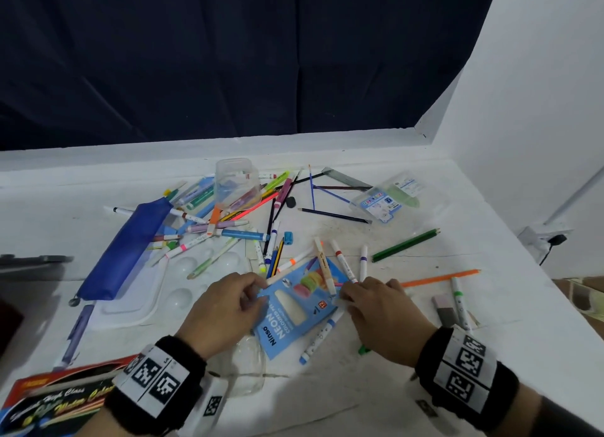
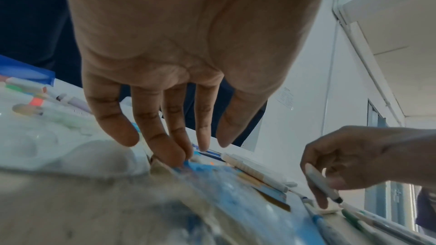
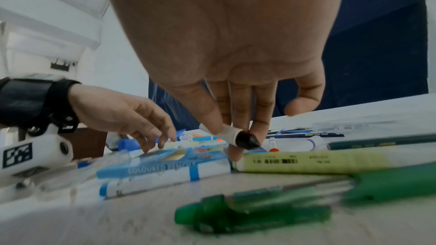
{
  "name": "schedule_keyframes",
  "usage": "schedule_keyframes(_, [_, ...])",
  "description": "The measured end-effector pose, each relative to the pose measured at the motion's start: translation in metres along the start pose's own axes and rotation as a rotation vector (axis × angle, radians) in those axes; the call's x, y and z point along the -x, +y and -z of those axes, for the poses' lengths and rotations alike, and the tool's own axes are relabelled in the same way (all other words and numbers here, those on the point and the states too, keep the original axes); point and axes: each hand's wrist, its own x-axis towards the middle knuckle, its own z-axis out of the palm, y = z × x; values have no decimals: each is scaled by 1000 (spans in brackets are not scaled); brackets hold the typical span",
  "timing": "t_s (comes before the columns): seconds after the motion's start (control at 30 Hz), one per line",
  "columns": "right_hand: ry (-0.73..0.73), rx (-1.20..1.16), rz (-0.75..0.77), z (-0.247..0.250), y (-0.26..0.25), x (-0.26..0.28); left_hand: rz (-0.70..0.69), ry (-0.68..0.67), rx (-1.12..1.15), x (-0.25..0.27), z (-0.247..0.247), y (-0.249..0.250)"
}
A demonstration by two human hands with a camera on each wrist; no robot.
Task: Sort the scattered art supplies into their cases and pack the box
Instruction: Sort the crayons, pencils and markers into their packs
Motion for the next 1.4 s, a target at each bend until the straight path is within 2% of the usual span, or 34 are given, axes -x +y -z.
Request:
schedule_keyframes(0.13, [111, -297, -43, 5, -4, -9, -65, 39, -112, -17, 25, -1])
schedule_keyframes(0.2, [181, -416, -42, 10, -6, -16, -117, 0, -227, -29, 42, 2])
schedule_keyframes(0.33, [323, -563, -42, 17, -11, -26, -226, -237, -468, -59, 60, -6])
schedule_keyframes(0.4, [343, -662, -63, 17, -14, -28, -267, -362, -576, -70, 58, -11])
schedule_keyframes(0.47, [342, -747, -72, 16, -17, -29, -333, -413, -702, -76, 53, -11])
schedule_keyframes(0.63, [376, -800, -75, 5, -24, -29, -512, -368, -803, -84, 48, -13])
schedule_keyframes(0.8, [386, -794, -96, 6, -37, -23, -576, -344, -841, -87, 52, -8])
schedule_keyframes(0.9, [367, -828, -97, 11, -45, -22, -555, -231, -682, -80, 66, -6])
schedule_keyframes(1.03, [335, -848, -74, 13, -66, -25, -443, -49, -141, -41, 90, -3])
schedule_keyframes(1.13, [288, -931, -37, 8, -88, -30, -303, 59, 157, 2, 98, -10])
schedule_keyframes(1.27, [169, -996, 2, -8, -121, -37, -133, 15, 281, 53, 95, -39])
schedule_keyframes(1.4, [11, -914, 50, -29, -152, -43, -37, -82, 330, 89, 80, -68])
